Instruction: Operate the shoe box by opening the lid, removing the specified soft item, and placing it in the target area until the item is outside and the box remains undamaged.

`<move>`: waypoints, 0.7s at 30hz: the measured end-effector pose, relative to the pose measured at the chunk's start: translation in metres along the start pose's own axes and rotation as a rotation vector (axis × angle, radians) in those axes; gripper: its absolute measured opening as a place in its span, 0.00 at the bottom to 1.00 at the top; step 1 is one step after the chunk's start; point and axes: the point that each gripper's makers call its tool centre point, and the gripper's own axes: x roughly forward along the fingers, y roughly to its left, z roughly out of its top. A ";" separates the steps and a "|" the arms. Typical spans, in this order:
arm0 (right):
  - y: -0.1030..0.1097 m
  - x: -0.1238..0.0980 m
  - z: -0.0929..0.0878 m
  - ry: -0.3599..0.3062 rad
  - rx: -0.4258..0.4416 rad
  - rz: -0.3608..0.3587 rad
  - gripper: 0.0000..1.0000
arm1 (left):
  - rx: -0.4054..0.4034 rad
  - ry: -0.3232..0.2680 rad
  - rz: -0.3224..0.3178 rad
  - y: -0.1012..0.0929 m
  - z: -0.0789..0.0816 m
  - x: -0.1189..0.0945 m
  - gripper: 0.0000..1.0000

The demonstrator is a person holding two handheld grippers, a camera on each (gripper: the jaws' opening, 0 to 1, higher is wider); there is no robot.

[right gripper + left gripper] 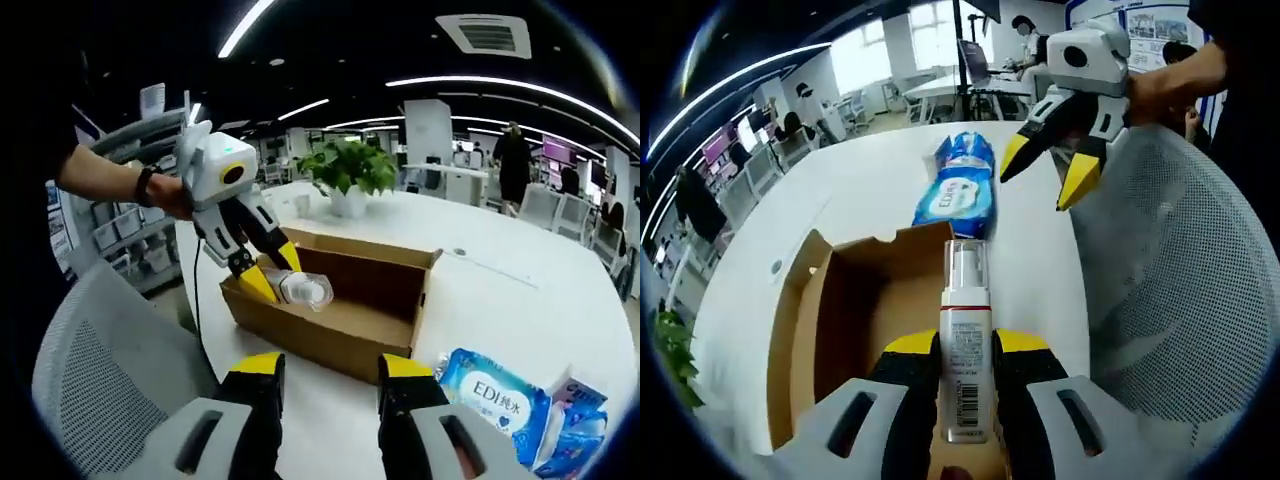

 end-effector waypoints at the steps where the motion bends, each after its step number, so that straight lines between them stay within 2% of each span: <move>1: 0.001 0.001 0.002 -0.005 -0.014 0.018 0.35 | 0.007 -0.004 -0.014 -0.005 0.003 0.001 0.19; 5: 0.006 0.003 0.007 -0.009 -0.055 0.067 0.35 | 0.043 -0.003 -0.036 -0.017 0.009 0.003 0.19; 9: 0.011 0.004 0.004 0.015 -0.116 0.118 0.34 | 0.058 -0.002 -0.054 -0.023 0.012 0.006 0.19; 21: 0.023 -0.004 -0.001 0.032 -0.199 0.221 0.31 | 0.100 -0.031 -0.118 -0.046 0.033 0.011 0.19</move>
